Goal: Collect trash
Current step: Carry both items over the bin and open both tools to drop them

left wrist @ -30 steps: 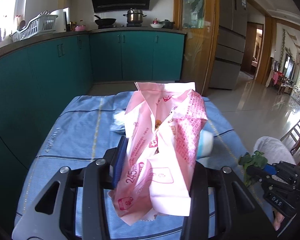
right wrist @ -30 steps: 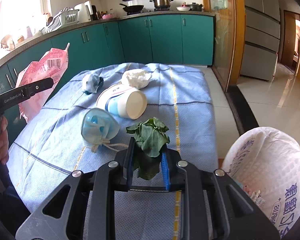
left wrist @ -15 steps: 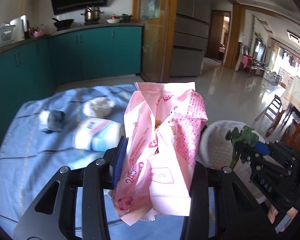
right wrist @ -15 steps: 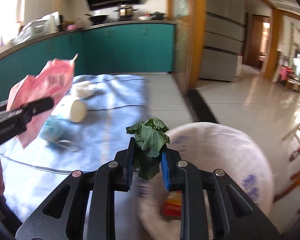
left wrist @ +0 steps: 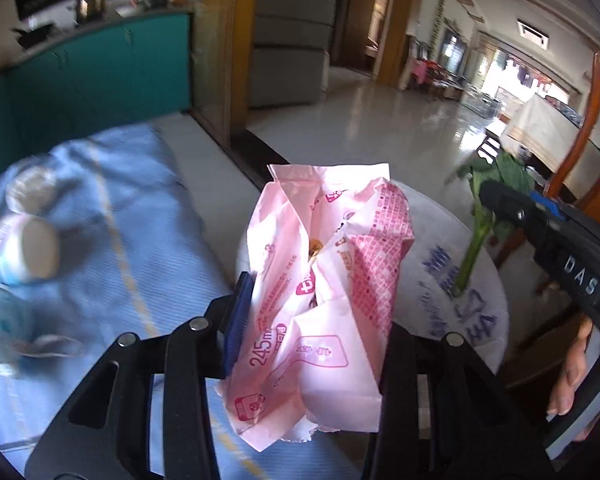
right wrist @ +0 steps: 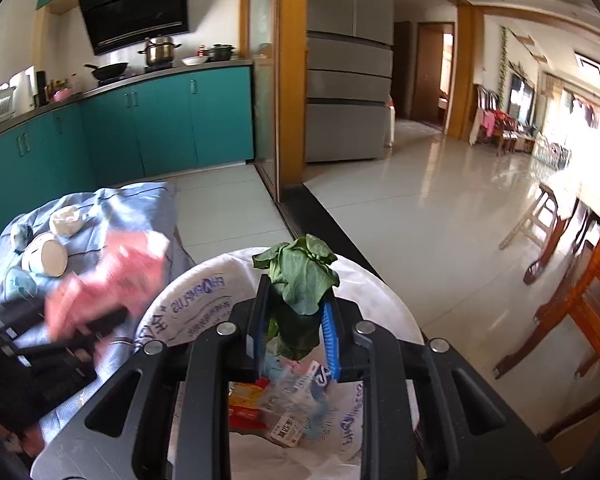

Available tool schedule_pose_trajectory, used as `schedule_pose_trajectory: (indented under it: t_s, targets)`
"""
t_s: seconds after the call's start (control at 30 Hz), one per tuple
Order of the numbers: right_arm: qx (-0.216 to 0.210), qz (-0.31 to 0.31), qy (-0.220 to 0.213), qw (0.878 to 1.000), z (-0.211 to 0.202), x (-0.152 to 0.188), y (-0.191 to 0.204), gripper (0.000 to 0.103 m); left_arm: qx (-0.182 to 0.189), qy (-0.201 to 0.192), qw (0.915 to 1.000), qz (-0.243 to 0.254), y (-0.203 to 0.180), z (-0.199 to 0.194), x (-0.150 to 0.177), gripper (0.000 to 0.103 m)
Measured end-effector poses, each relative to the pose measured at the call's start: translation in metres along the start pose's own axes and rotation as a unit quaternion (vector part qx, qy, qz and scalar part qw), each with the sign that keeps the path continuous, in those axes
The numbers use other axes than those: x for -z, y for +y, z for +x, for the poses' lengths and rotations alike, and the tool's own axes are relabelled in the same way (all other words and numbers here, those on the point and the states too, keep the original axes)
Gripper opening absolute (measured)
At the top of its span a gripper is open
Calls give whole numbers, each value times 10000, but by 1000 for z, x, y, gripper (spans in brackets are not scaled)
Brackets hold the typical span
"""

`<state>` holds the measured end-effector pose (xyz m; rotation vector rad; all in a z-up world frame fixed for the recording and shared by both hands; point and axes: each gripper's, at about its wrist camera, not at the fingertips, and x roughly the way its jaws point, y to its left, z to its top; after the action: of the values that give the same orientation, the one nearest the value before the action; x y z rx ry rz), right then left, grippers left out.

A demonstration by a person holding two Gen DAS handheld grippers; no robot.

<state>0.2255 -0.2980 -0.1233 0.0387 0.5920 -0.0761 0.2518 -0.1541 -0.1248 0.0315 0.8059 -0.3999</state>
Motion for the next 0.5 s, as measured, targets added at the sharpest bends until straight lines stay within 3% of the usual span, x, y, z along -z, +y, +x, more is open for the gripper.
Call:
schedule_pose_trajectory:
  t_s: [0.1, 0.17, 0.33, 0.43, 0.5]
  targets:
    - [1, 146, 15, 9999, 0, 1, -9, 24, 216, 159, 9996, 132, -15, 18, 3, 42]
    - [-1, 177, 6, 9998, 0, 1, -11, 24, 316, 200, 9991, 218, -21, 25, 4, 50]
    - [-16, 186, 28, 9998, -1, 3, -13, 24, 128, 77, 9987, 480, -31, 27, 6, 77]
    - [-38, 175, 170, 9997, 4, 4, -11, 25, -2, -60, 9990, 443, -23, 16, 1, 80]
    - [-19, 176, 304, 9994, 10, 4, -9, 43, -276, -159, 9989, 348, -17, 8, -1, 85]
